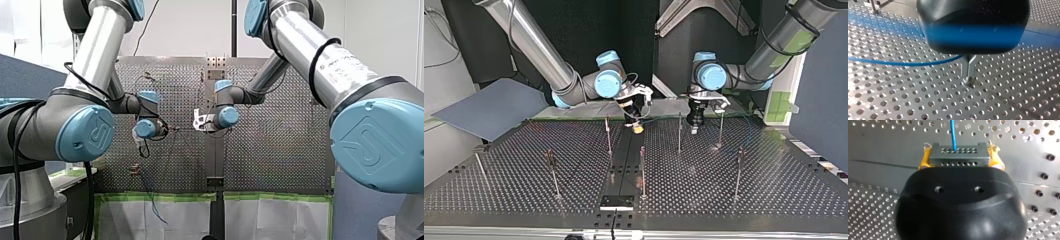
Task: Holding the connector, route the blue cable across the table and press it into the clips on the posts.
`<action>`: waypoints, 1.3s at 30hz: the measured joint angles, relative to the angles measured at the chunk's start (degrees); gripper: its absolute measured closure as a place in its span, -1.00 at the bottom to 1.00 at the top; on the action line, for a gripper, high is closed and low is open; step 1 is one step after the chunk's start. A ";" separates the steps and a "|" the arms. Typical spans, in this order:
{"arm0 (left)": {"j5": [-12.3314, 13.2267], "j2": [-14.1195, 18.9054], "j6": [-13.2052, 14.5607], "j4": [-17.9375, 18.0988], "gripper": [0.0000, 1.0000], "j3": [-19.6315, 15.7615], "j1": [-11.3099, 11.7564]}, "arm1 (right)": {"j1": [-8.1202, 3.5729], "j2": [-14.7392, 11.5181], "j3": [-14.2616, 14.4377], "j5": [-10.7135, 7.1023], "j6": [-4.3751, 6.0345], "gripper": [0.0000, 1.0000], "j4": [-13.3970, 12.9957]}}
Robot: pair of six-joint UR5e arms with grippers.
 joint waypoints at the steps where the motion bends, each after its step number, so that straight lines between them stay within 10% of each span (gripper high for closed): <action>1: 0.05 -0.45 0.05 0.08 1.00 0.40 0.02 | -0.09 0.00 0.00 -0.03 0.03 1.00 -0.07; 21: 1.17 -5.16 0.73 -1.72 0.94 4.84 2.42 | -1.48 0.00 0.00 -0.02 -0.08 1.00 -0.16; 24: 1.14 -5.17 1.17 -2.04 0.66 4.85 2.65 | -1.60 0.00 0.00 -0.01 -0.04 1.00 -0.17; 25: 1.11 -5.17 1.26 -2.12 0.05 4.85 2.70 | -1.67 0.00 0.00 0.01 -0.04 1.00 -0.18; 27: 0.97 -5.16 1.56 -2.42 -0.23 4.86 2.77 | -1.80 0.00 0.00 0.06 -0.03 1.00 -0.16; 29: 0.84 -5.16 2.16 -2.99 -0.99 4.86 2.80 | -2.00 0.00 0.00 0.12 -0.03 1.00 -0.14; 39: -1.00 -3.32 5.71 -8.37 -0.99 4.74 2.49 | -2.43 0.00 0.00 0.22 -0.02 1.00 -0.11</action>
